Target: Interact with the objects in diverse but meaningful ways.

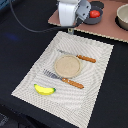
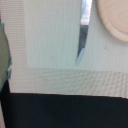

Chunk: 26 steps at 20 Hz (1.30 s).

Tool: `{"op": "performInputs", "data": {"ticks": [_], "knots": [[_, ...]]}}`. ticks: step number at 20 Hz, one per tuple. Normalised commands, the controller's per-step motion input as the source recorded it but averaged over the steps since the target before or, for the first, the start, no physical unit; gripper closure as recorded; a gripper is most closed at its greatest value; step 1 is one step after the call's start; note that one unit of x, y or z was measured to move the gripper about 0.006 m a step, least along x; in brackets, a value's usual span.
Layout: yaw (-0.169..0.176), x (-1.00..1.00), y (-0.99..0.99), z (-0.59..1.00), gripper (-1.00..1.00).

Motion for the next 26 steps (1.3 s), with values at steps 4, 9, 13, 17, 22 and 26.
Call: {"op": "performInputs", "data": {"ticks": [4, 9, 13, 17, 22, 26], "knots": [[0.013, 0.3, -0.69, -0.04, -1.0], [0.02, 0.36, -0.68, -0.02, -1.0], [0.027, 0.38, -0.7, 0.0, -1.0], [0.036, 0.37, -0.66, 0.0, -1.0], [0.117, 0.21, -0.35, -0.03, -1.0], [0.131, 0.02, -0.44, -0.01, -1.0]]}}
